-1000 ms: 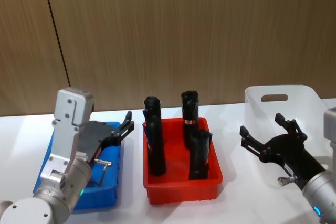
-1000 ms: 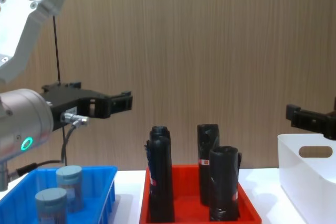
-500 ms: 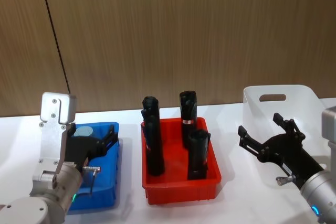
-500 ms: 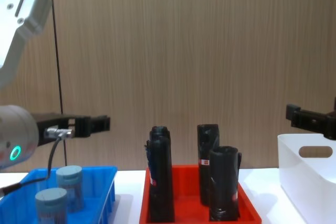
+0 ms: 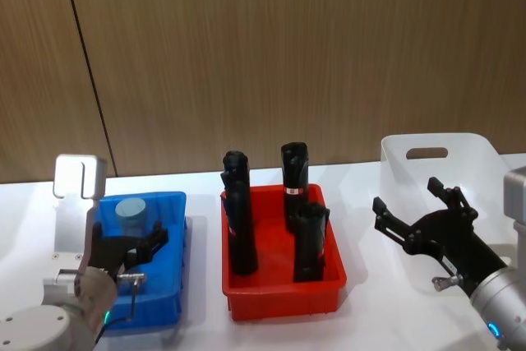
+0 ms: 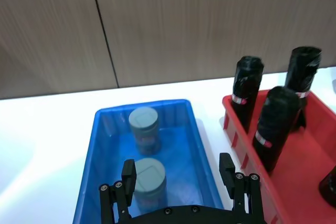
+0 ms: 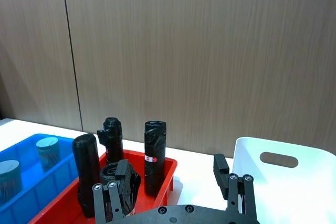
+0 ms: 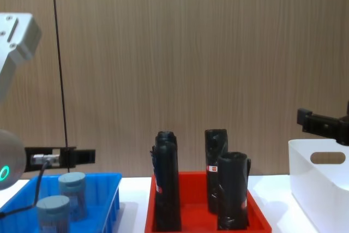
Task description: Pick the cotton swabs from the blue box and place them into the white box.
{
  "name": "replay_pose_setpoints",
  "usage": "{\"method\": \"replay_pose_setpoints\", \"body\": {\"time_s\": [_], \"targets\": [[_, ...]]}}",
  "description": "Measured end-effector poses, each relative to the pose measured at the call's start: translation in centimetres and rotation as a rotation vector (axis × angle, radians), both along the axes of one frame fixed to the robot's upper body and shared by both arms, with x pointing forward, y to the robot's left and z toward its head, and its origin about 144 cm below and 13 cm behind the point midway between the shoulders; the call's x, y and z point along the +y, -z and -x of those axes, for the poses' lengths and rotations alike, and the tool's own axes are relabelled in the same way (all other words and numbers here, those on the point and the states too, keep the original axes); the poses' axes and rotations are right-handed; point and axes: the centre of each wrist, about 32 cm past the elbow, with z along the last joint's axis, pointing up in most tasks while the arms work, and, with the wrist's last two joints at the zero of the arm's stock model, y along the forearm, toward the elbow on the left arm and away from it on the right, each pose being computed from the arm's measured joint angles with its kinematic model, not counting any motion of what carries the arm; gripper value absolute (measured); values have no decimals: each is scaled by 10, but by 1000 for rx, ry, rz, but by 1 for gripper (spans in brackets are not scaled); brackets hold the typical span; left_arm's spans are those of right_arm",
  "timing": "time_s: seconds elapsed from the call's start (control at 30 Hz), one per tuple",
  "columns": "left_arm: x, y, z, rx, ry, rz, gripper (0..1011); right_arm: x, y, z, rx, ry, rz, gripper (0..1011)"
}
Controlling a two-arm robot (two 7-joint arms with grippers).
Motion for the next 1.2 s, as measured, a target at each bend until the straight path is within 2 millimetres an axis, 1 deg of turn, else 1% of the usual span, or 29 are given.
{"method": "replay_pose_setpoints", "body": {"time_s": [0.6, 1.2], "targets": [[15, 6, -16, 116, -58, 14, 1003, 0, 0, 0, 0, 0, 0, 1002], [30, 18, -33, 176, -57, 42, 1003, 0, 0, 0, 0, 0, 0, 1002]]}}
